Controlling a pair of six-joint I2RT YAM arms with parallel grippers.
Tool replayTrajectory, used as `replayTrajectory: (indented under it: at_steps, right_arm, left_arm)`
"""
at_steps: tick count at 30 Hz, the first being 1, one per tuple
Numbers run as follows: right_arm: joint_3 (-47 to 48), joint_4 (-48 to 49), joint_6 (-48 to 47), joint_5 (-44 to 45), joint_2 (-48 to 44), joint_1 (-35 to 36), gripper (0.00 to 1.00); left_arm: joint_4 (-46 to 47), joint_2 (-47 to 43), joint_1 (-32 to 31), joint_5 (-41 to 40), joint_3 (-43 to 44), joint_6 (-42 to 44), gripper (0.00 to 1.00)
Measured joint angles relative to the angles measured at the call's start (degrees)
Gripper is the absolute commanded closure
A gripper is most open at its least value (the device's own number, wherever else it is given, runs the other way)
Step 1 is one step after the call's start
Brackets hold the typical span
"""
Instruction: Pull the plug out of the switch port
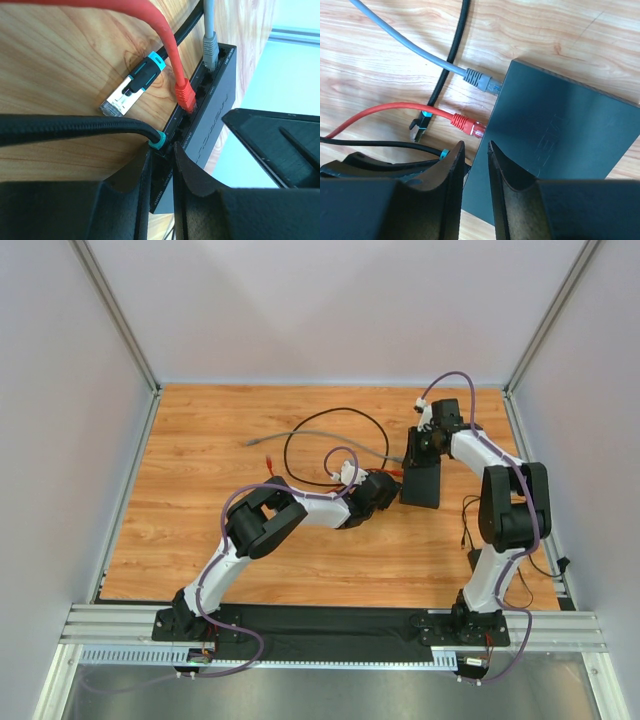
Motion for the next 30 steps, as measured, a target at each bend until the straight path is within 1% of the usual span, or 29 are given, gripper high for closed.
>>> replayTrajectory:
  at_steps: [3,11,21,30]
  right_arm:
    - [0.7,-1.4,-0.8,2.5,0.8,1.0,0.67]
    - [2.2,-4.5,-2.2,9.7,2.3,4.6,0.67]
    - [2.3,-5.4,-2.8,14.2,2.3,5.1,0.66]
    - [2.5,-6.0,-3.8,17.4,2.4,5.8,0.60]
  left_arm:
    - [-0.7,0.0,0.0,0.0,0.3,0.2,1.00]
    - [-0.8,0.0,0.0,0.0,0.4,0.2,1.00]
    - [-0.7,-0.1,0.0,0.0,0.3,0.2,1.00]
    - [-0.7,-0.1,0.0,0.0,0.3,0.1,1.00]
